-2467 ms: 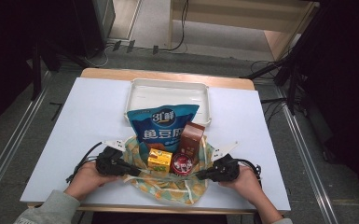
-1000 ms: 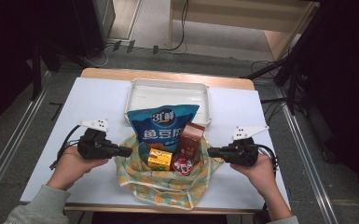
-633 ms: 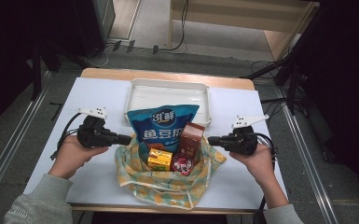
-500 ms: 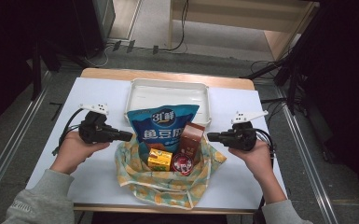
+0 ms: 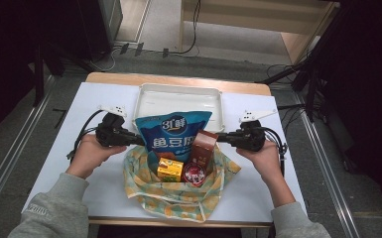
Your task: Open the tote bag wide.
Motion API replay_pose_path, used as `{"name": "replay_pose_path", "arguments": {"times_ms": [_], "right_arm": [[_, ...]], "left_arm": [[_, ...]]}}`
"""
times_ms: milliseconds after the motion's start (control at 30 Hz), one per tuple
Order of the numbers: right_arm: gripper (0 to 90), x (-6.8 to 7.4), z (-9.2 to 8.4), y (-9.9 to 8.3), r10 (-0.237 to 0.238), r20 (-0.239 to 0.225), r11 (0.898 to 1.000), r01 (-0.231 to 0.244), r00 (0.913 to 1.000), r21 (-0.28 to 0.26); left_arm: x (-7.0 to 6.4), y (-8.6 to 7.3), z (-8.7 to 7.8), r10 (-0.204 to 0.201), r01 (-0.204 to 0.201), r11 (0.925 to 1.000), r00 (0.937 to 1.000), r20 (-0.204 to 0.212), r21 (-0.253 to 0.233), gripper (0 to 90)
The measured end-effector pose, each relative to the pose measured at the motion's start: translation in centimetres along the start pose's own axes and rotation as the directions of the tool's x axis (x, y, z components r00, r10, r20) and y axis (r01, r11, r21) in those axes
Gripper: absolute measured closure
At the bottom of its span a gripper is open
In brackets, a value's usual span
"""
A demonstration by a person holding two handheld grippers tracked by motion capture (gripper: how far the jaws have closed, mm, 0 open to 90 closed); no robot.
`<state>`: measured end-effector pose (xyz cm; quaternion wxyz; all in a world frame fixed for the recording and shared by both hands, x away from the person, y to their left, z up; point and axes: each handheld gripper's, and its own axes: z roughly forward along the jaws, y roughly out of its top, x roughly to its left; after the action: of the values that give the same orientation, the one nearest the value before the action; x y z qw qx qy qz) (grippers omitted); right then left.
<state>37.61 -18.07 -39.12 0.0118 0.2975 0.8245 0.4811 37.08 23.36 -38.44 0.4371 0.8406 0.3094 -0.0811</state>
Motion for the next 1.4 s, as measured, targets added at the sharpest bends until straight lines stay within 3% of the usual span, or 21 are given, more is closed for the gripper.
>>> {"name": "replay_pose_path", "arguments": {"times_ms": [167, 433, 600, 833, 1067, 1400], "right_arm": [[90.0, 0.1, 0.9, 0.0, 0.001, -0.011, 1.000, -0.001, 0.9999, 0.016], [90.0, 0.5, 2.3, -0.7, -0.006, -0.021, 0.999, 0.007, 0.9998, 0.048], [90.0, 0.5, 2.8, -1.3, -0.013, -0.026, 0.998, 0.014, 0.9996, 0.066], [90.0, 0.2, 3.2, -2.2, -0.001, -0.047, 0.999, 0.004, 0.9989, 0.051], [90.0, -0.2, 3.8, -2.9, -0.003, -0.039, 0.998, 0.006, 0.9992, 0.067], [90.0, -0.6, 4.7, -4.1, 0.005, -0.027, 0.996, -0.003, 0.9996, 0.084]], "left_arm": [[0.2, 0.0, 0.7, -0.001, 0.001, 0.9998, 0.9998, 0.017, -0.018, 88.8], [0.6, -1.0, 2.0, -0.022, 0.022, 0.9998, 0.9996, 0.018, 0.000, 88.7], [0.7, -1.3, 2.4, -0.014, 0.014, 0.9999, 0.9998, 0.013, 0.005, 88.9], [1.4, -2.2, 3.2, -0.037, 0.037, 0.9992, 0.9992, 0.016, 0.017, 89.0], [1.7, -2.6, 3.8, -0.034, 0.034, 0.9986, 0.9994, 0.011, 0.040, 89.3], [2.3, -3.5, 4.5, -0.063, 0.062, 0.9970, 0.9980, 0.009, 0.045, 89.6]]}}
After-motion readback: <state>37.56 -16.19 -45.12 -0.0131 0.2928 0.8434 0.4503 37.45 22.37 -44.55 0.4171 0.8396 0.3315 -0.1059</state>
